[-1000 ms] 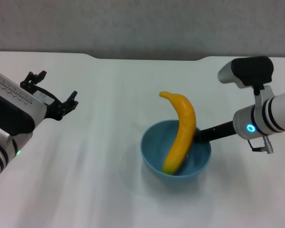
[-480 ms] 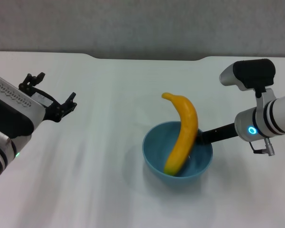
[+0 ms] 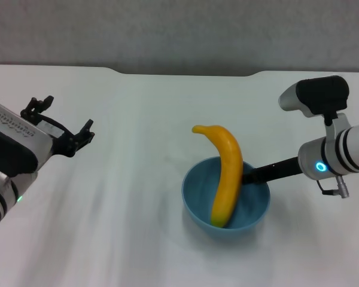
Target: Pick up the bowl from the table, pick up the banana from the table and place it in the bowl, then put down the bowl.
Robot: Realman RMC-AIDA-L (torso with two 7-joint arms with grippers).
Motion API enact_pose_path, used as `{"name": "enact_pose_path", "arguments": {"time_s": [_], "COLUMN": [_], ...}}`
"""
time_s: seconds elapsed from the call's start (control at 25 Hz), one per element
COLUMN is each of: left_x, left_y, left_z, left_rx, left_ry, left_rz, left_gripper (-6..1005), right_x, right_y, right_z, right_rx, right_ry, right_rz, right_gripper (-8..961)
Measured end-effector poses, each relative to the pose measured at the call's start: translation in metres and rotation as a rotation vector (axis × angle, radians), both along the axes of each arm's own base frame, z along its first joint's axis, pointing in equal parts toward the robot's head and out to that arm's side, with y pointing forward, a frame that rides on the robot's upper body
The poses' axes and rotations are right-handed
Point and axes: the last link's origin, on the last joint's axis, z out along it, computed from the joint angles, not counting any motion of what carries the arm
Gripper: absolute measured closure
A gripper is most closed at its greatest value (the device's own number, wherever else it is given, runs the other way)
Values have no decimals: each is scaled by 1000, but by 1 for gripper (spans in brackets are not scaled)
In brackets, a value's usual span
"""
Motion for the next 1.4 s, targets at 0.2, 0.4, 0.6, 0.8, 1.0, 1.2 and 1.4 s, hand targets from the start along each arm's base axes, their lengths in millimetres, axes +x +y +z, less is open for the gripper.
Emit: {"name": "enact_pose_path", "arguments": {"time_s": [0.2, 0.4, 0.6, 0.8, 1.0, 1.2, 1.4], "left_x": [3, -1, -8, -13, -26, -38, -40], "left_y": [-4, -7, -7, -7, -8, -12, -14], "left_z": [5, 7, 8, 9, 8, 2, -4], "left_rx": [12, 24, 31, 52, 92, 154, 202], "left_ry": [-64, -92, -118, -140, -189, -215, -300], "left_rz": [17, 35, 65, 76, 118, 133, 145], "left_gripper": [130, 131, 133, 135, 136, 138, 140], "right_x": [4, 1, -2, 3, 23, 51, 78], "right_y": [-6, -15, -26, -37, -47, -61, -73], "right_z": [8, 32, 56, 71, 81, 76, 70], "right_rx": [19, 104, 202, 311, 450, 565, 654], "right_ry": [6, 39, 54, 79, 169, 281, 349], "right_rz": [42, 118, 185, 263, 320, 361, 352], "right_gripper": [529, 359, 223, 48, 66, 73, 73]}}
